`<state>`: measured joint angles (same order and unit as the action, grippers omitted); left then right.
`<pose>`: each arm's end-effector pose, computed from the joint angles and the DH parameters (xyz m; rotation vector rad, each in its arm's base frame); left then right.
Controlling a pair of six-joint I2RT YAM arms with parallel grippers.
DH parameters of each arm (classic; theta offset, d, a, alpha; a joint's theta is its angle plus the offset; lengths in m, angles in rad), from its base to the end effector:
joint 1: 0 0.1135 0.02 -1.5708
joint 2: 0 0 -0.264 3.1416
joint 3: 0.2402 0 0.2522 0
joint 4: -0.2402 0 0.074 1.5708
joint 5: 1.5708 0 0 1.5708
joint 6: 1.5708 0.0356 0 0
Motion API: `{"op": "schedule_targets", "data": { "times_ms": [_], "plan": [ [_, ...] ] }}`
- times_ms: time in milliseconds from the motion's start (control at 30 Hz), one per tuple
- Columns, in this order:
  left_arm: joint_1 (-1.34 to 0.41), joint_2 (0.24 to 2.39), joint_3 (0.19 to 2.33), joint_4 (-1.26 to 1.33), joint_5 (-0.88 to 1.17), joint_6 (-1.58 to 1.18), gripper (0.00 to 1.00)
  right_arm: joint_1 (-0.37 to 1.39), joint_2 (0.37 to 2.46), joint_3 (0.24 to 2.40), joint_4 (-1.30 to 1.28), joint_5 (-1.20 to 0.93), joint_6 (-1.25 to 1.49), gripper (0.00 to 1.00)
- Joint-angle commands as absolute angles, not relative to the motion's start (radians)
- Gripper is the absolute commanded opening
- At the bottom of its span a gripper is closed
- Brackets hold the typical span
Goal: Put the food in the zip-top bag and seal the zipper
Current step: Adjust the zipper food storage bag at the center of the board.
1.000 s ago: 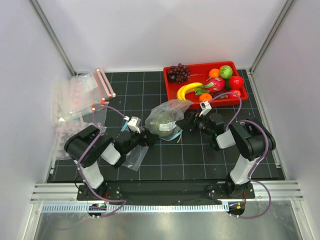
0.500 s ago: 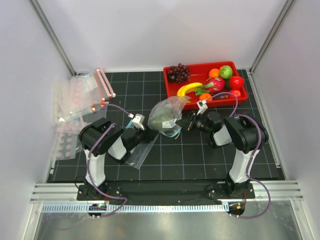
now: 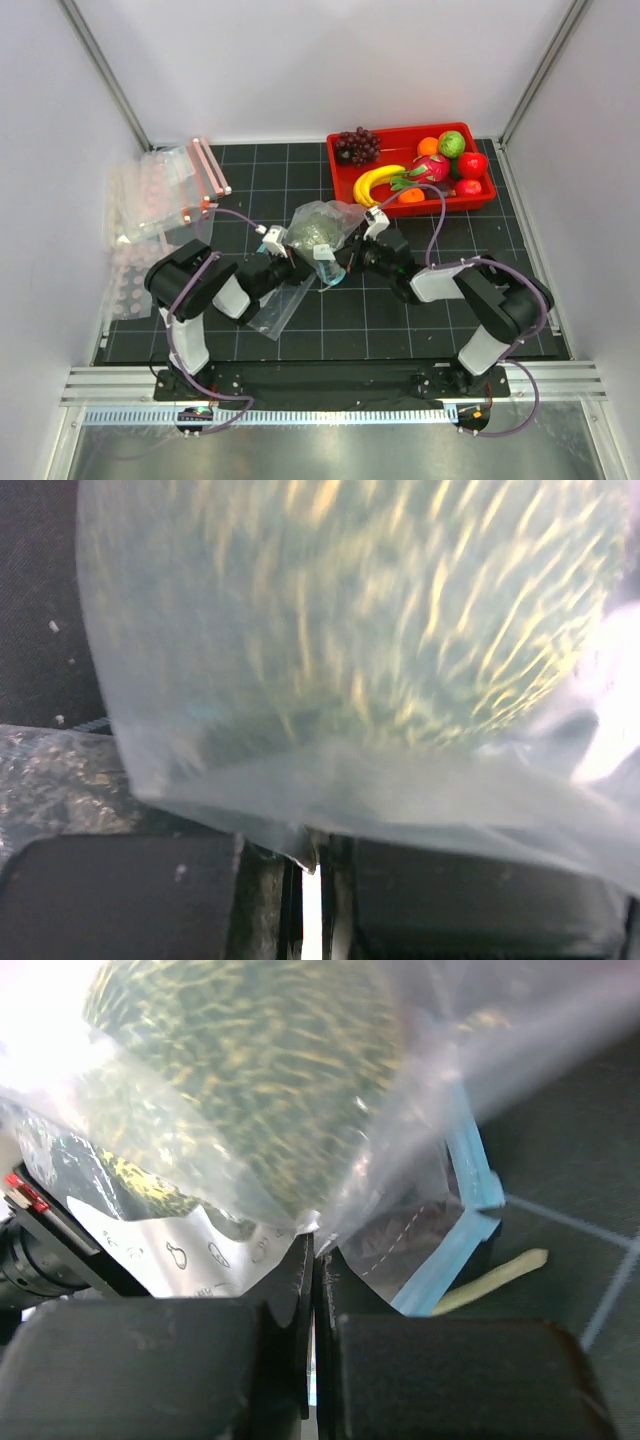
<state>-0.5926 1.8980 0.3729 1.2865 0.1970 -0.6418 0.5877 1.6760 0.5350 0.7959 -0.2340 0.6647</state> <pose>0.2299 -0.1632 0.0958 0.1023 1.9319 -1.0328 0.2505 0.1768 0.1416 -0.0903 2.0536 1.0394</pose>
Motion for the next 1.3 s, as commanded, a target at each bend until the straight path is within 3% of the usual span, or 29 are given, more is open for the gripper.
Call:
{"op": "schedule_targets", "data": {
  "times_ms": [0, 200, 233, 400, 567, 967, 1267],
  "plan": [
    [-0.607, 1.798, 0.41, 1.347, 0.278, -0.686, 0.0, 0.652, 1.602, 0.581, 0.628, -0.133, 0.635, 0.01],
    [-0.684, 1.519, 0.452, 0.976, 0.206, -0.686, 0.0, 0.675, 1.426, 0.65, 0.352, -0.051, 0.609, 0.01],
    [-0.698, 1.482, 0.468, 0.809, 0.195, -0.718, 0.0, 0.676, 1.407, 0.675, 0.215, -0.034, 0.606, 0.01],
    [-0.704, 1.316, 0.538, 0.49, 0.247, -0.839, 0.0, 0.676, 1.35, 0.935, -0.242, 0.061, 0.534, 0.01],
    [-0.718, 1.264, 0.543, 0.448, 0.367, -0.934, 0.0, 0.676, 1.318, 1.098, -0.478, 0.057, 0.506, 0.01],
    [-0.727, 0.873, 0.5, 0.268, 0.328, -1.031, 0.0, 0.676, 1.403, 1.34, -0.686, 0.172, 0.434, 0.01],
    [-0.715, 0.903, 0.519, 0.287, 0.318, -1.181, 0.0, 0.678, 1.535, 1.416, -0.781, 0.19, 0.397, 0.06]
  ]
}}
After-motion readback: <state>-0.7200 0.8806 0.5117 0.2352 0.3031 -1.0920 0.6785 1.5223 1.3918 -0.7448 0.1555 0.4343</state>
